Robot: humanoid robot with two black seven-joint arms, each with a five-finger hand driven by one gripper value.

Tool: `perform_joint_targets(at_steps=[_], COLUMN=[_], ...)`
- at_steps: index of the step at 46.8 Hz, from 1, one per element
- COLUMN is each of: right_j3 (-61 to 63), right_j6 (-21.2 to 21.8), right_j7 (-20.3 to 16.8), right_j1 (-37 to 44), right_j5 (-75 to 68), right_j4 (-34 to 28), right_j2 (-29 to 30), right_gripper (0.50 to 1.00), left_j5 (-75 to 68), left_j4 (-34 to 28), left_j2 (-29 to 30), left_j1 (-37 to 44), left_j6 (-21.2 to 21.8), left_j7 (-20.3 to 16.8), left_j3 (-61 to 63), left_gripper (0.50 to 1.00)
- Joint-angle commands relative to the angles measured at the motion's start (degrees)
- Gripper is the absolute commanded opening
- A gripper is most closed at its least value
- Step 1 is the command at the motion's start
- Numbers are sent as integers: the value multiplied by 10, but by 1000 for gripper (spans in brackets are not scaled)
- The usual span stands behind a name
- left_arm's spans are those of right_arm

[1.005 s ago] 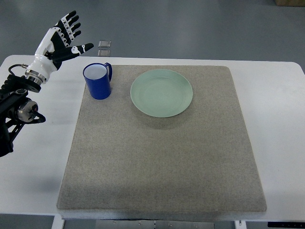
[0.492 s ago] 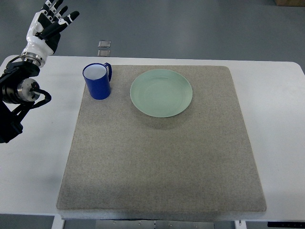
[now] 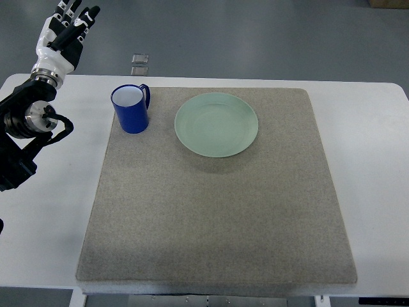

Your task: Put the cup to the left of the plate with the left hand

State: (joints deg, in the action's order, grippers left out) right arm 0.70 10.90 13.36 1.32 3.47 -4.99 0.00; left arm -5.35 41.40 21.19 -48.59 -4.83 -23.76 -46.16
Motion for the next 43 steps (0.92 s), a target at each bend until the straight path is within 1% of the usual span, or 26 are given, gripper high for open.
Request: perform_joint_targets(at_steps=[1, 24, 36, 38, 43], right_j3=[0, 0, 1, 1, 0], right_j6=[0, 0, 1, 8, 9], right_j7=[0, 0, 0, 0, 0], right_j1=[0, 0, 4, 4, 4], right_j5=[0, 0, 0, 0, 4], right_j4=[1, 1, 0, -1, -7], right_j2=[0, 0, 0, 0, 0], right_gripper=[932, 932, 932, 932, 932], left_j5=[0, 0, 0, 0, 0], left_j4=[-1, -8, -8, -8, -8], left_j2=[0, 0, -2, -2, -8], left_j1=[0, 1, 2, 2, 1], left_j6=[-9, -55, -55, -55, -54], left_j7=[0, 0, 0, 0, 0], left_j3=[0, 1, 1, 1, 1], left_gripper=[1000, 1000, 1000, 1000, 1000])
